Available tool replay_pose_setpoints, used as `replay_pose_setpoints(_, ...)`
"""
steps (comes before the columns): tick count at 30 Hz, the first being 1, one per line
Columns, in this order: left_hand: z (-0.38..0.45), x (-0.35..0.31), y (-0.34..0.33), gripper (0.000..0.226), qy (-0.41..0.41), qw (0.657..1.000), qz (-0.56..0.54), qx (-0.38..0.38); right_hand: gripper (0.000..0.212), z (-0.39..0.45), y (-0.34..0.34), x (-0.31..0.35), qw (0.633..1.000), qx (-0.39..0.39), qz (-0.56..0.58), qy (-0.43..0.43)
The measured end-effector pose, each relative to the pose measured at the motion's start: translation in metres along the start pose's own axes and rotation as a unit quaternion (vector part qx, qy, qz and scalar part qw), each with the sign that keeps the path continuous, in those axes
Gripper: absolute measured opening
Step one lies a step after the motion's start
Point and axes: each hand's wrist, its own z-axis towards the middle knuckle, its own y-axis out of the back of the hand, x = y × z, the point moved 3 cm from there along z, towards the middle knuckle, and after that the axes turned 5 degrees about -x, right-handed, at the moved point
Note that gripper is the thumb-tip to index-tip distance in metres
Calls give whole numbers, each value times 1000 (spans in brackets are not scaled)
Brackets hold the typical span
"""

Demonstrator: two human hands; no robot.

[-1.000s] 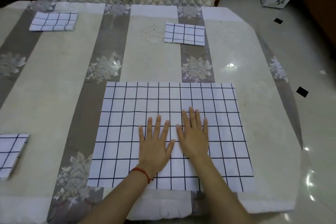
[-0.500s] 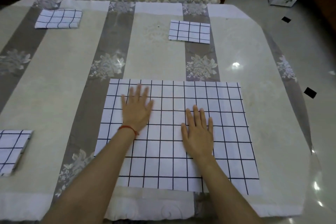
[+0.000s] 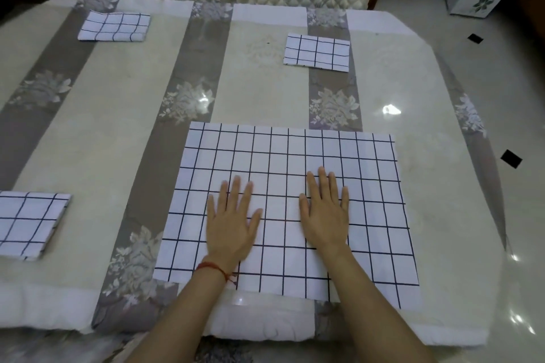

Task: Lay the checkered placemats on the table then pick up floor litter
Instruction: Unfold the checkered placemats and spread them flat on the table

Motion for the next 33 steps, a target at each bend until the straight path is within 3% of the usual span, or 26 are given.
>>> replay_pose_setpoints(6,-10,27,10,75,87,996,-11,1,69,-1,1,0,1000,14,4,5)
replay_pose_setpoints(10,-7,30,22,87,66,995,-58,43,72,-1,3,1,999,27,17,6)
replay_pose_setpoints(14,-11,42,59,83,49,986,-158,18,69,-3,13,11,999,21,30,4)
replay_pose_setpoints(16,-15,52,79,70,48,980,-195,5,70,-8,24,31,998,13,58,18)
replay_pose_setpoints(18,-17,67,98,57,56,973,-226,-1,60,-17,32,63,994,26,97,51)
replay_pose_setpoints(22,-16,124,137,64,37,982,-183,-43,60,-35,30,150,976,59,158,137)
replay_pose_setpoints(24,-16,166,152,55,59,982,-174,-51,51,-43,23,198,969,73,168,166)
replay_pose_setpoints(33,-27,384,174,28,132,982,-124,-58,41,-60,-37,383,959,112,217,143)
